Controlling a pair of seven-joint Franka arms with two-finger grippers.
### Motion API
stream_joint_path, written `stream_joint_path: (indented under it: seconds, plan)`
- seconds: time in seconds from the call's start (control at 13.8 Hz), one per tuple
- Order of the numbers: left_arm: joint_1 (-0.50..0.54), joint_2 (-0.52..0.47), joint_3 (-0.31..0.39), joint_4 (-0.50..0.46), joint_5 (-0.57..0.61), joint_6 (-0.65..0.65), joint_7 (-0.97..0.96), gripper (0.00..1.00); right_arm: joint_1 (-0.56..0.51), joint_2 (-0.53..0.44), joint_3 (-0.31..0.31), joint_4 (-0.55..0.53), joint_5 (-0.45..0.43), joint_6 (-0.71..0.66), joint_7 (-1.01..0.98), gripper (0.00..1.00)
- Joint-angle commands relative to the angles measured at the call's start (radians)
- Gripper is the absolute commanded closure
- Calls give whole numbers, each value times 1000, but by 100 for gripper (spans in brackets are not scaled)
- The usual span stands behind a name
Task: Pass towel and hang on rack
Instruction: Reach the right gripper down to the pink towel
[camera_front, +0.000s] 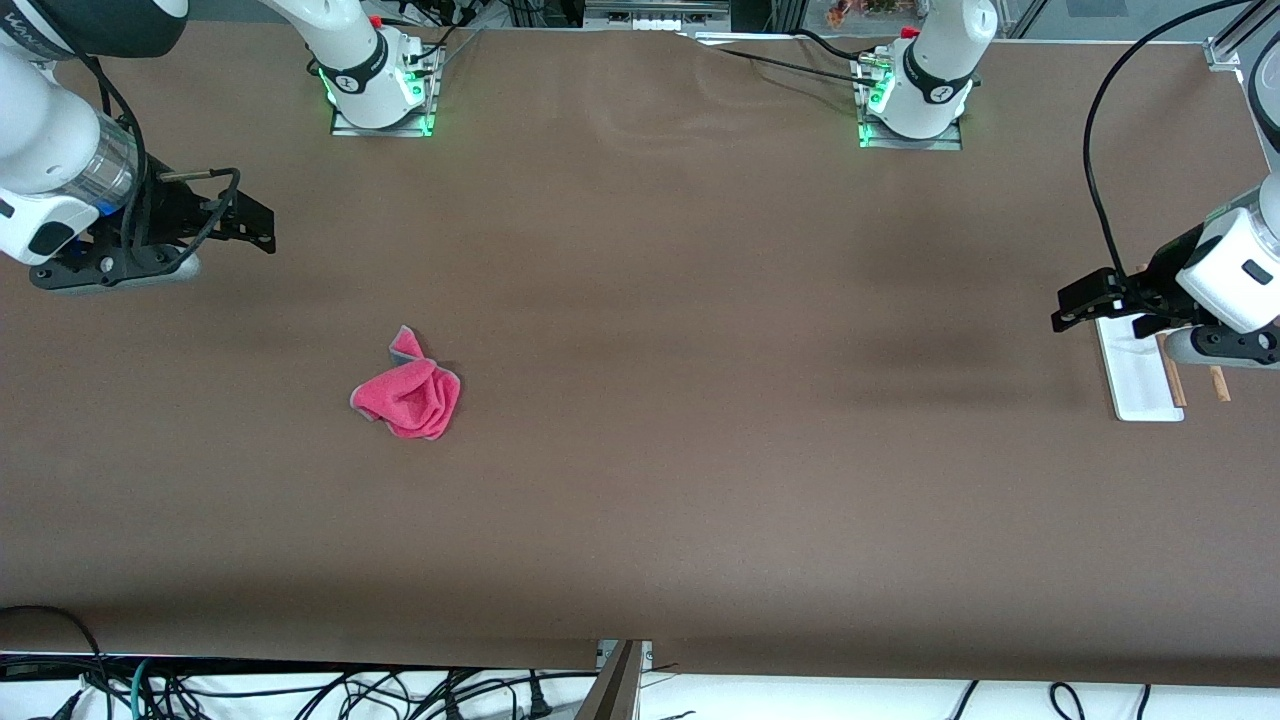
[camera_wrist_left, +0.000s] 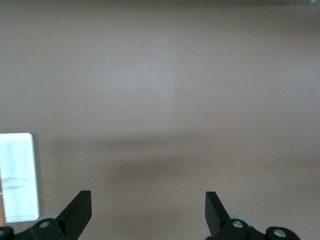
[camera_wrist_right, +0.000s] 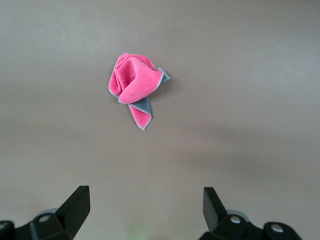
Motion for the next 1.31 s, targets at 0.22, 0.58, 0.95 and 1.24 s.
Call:
stream_joint_path:
  seconds: [0.22,0.58,0.95,1.24]
  plan:
    - [18,13,-12,19,-32,-34,10,0,-1,-4,9,1,-15,-11,28,0]
    - [8,12,-20,28,-18,-82,-7,0,-2,33,6,-2,-15,5,33,0]
    - [8,-10,-34,14,-46,-165,-220,0,-13,165,2,-45,-12,161,35,0]
    - [17,6,-60,31,13,-136,-196,0,-21,280,-1,-109,7,345,44,0]
